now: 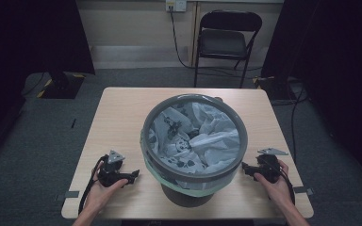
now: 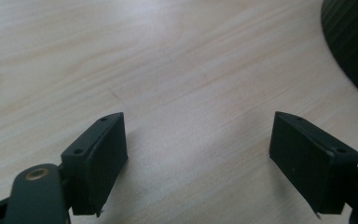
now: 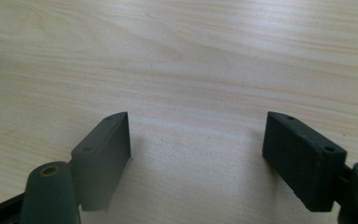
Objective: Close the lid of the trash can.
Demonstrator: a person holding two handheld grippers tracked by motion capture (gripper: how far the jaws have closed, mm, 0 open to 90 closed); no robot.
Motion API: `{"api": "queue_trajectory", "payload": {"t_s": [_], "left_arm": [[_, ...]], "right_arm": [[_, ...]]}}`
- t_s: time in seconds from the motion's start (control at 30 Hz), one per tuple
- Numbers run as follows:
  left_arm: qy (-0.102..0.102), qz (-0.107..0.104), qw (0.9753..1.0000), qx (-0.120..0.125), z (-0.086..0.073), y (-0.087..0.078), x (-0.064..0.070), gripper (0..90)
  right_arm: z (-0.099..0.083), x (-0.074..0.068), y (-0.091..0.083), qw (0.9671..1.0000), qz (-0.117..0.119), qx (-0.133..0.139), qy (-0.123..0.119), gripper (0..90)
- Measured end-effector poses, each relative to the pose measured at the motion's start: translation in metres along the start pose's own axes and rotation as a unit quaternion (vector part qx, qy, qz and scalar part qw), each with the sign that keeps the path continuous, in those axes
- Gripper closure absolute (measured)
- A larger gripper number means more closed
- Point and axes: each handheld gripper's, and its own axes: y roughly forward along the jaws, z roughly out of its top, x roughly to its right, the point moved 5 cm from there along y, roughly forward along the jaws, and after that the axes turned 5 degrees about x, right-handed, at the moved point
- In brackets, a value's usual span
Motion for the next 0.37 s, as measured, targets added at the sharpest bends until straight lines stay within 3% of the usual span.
{"api": "queue_trajectory", "payload": {"t_s": [0.1, 0.17, 0.37], "left_arm": [[0.011, 0.026, 0.9996, 0.006, -0.0006, 0.0048, 0.0025, 16.0], [0.007, 0.035, 0.9993, 0.012, -0.0010, 0.0056, 0.0037, 13.1], [0.009, 0.036, 0.9991, 0.022, -0.0019, 0.0075, 0.0030, 10.1]], "right_arm": [[-0.0010, -0.0014, 0.0025, 0.9998, -0.010, 0.011, -0.013, 19.3], [-0.0025, -0.0018, 0.0044, 0.9996, -0.010, 0.025, -0.010, 17.3], [-0.0025, -0.0021, 0.0046, 0.9996, -0.009, 0.024, -0.010, 16.5]]}}
